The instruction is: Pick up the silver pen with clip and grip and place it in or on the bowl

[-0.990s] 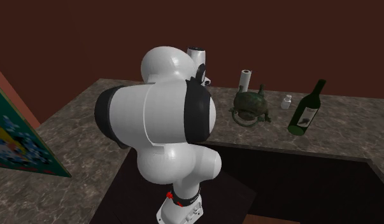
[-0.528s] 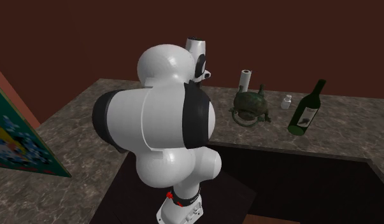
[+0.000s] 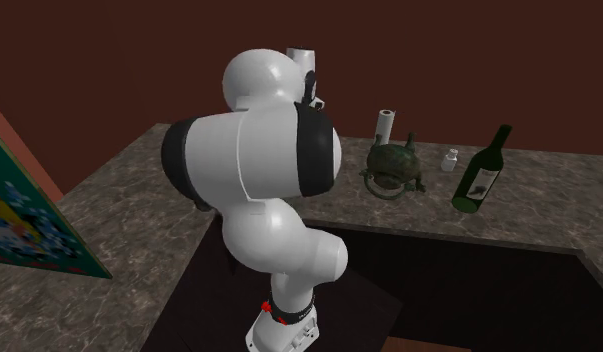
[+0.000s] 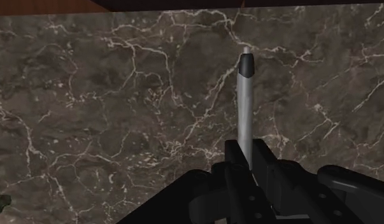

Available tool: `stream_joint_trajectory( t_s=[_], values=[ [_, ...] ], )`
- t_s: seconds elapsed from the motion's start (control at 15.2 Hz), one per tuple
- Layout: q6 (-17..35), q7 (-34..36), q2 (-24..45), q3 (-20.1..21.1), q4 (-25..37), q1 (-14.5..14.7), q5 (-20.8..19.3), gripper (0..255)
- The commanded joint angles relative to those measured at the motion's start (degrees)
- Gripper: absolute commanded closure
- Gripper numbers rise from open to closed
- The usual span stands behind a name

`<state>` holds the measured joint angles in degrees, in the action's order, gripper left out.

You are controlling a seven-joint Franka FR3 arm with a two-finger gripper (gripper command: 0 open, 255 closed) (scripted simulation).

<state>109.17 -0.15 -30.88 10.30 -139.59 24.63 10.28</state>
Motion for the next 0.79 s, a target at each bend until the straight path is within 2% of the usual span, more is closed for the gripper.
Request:
stream_joint_trajectory(
  t_s=[0.0, 0.33, 0.73],
  values=[
    [1.42, 2.13, 4.62, 1.86, 3.45, 0.35, 0.25, 255],
    [2.56, 6.84, 15.41, 5.34, 13.54, 0.58, -1.04, 255],
    [1.76, 13.09, 28.73, 8.65, 27.77, 1.51, -4.85, 255]
  ],
)
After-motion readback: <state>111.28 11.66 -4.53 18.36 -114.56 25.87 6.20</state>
